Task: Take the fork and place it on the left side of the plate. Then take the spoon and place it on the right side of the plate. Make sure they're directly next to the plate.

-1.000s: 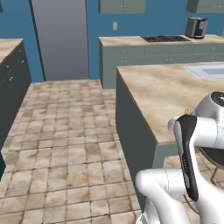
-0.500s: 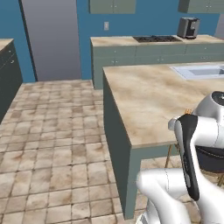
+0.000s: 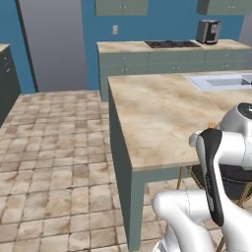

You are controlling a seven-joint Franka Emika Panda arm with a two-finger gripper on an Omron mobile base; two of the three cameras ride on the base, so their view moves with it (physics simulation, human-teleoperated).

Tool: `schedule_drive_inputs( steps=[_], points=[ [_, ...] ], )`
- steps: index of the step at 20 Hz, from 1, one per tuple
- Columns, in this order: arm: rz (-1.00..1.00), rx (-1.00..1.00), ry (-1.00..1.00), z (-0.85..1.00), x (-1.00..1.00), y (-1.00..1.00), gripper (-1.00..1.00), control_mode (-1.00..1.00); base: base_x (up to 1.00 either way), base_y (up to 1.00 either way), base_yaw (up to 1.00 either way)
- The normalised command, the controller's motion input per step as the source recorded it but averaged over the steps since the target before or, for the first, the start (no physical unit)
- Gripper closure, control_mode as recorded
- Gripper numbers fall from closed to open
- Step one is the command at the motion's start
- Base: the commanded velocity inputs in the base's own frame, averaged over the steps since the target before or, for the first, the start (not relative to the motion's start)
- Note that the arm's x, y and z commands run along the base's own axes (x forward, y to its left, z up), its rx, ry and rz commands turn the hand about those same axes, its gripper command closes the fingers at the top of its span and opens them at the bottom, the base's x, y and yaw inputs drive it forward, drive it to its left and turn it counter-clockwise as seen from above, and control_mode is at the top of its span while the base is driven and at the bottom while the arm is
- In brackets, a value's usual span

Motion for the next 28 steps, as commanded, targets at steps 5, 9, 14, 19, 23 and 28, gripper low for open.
schedule_drive_inputs(
  steps=[5,9,14,19,23,28],
  points=[
    [0.0,0.0,0.0,0.0,0.0,0.0,1.0,1.0,0.53,-0.49,0.0],
    [0.0,0.0,0.0,0.0,0.0,0.0,1.0,1.0,0.43,-0.44,0.0],
    [0.0,0.0,0.0,0.0,0.0,0.0,1.0,1.0,0.28,-0.38,0.0],
    [0.01,0.0,0.03,0.0,0.1,-0.09,1.0,-1.0,0.13,-0.14,0.01],
    [0.08,0.0,0.11,-0.02,0.42,-0.17,1.0,-1.0,0.0,0.0,0.0],
    [0.13,-0.01,0.14,-0.16,0.66,-0.07,1.0,-1.0,0.0,0.0,0.0]
  ],
)
